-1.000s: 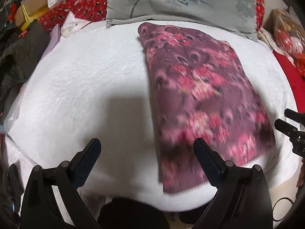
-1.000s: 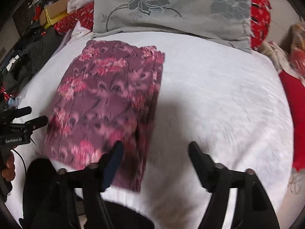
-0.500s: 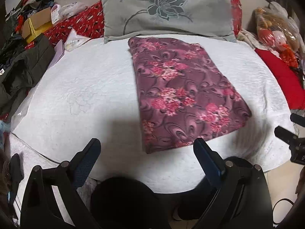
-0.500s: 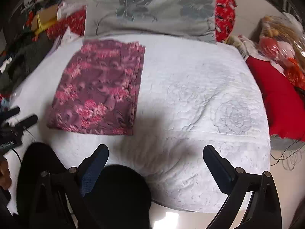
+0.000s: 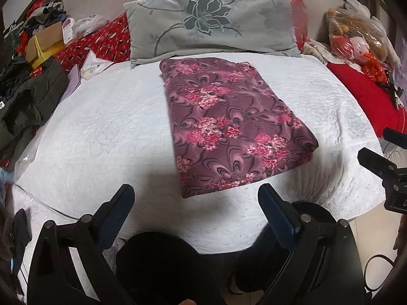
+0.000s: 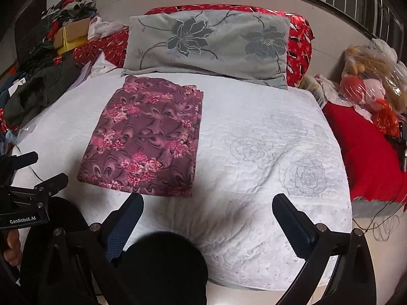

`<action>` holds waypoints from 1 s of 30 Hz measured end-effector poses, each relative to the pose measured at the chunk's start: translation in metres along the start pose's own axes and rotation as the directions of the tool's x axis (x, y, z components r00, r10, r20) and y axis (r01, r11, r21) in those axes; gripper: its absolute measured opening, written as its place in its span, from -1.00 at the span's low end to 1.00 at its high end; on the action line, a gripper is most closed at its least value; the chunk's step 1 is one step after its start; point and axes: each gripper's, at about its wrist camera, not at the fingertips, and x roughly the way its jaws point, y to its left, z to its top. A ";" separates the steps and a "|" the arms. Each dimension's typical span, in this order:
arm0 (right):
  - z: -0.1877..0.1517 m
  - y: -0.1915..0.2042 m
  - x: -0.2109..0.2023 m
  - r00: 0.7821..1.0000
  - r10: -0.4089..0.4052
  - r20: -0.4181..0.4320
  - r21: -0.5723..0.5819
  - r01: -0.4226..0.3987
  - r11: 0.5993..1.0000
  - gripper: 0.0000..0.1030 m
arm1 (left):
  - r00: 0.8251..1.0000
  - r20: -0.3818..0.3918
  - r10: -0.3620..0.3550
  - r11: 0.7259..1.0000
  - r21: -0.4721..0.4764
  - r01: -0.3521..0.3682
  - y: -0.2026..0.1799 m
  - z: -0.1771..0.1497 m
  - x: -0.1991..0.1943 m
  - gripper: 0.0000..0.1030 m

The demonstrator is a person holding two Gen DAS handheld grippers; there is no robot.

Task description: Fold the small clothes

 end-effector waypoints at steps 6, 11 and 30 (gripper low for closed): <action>-0.003 0.000 0.000 1.000 -0.002 -0.007 0.011 0.002 1.000 0.98 | 1.000 0.000 -0.028 1.000 0.004 0.028 -0.004 0.000 -0.003 0.91; -0.004 -0.002 0.001 1.000 0.000 -0.015 0.021 0.000 1.000 0.98 | 0.998 -0.012 -0.056 0.998 0.000 0.056 -0.007 -0.001 -0.002 0.92; -0.003 -0.017 0.003 1.000 0.006 -0.028 0.085 -0.004 0.996 0.98 | 0.991 -0.029 -0.131 0.991 0.009 0.131 -0.020 0.000 -0.006 0.92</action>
